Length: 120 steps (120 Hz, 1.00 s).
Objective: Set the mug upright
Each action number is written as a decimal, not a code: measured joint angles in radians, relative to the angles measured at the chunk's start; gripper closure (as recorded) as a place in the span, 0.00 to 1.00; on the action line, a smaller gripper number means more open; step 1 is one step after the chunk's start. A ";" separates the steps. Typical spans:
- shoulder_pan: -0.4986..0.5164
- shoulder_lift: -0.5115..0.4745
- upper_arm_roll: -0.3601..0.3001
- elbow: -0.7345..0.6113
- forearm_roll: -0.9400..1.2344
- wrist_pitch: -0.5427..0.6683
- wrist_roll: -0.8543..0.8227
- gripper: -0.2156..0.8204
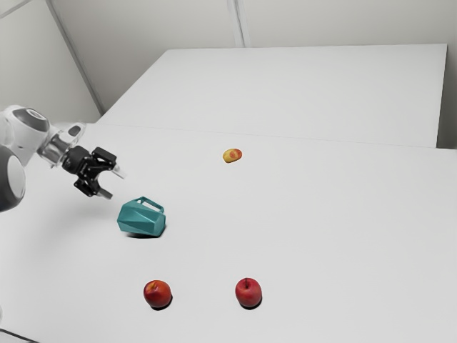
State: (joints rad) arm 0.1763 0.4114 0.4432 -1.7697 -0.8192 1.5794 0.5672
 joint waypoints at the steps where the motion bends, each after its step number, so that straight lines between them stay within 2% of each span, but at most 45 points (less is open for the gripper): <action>1: 0.000 0.001 0.000 -0.004 -0.002 0.002 0.004 0.21; 15: -0.003 0.027 -0.002 -0.032 -0.023 0.021 0.057 0.21; 59: -0.020 0.027 -0.044 -0.108 -0.070 0.038 0.148 0.21; 64: -0.020 0.027 -0.044 -0.108 -0.070 0.039 0.154 0.29; 78: -0.018 0.030 -0.048 -0.112 -0.077 0.035 0.168 0.60; 87: -0.017 0.030 -0.057 -0.116 -0.085 0.030 0.175 0.73; 104: -0.017 0.010 -0.060 -0.116 -0.090 0.008 0.187 0.86; 120: -0.019 -0.008 -0.060 -0.117 -0.092 -0.028 0.196 0.92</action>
State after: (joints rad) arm 0.1570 0.4037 0.3830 -1.8863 -0.9117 1.5509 0.7633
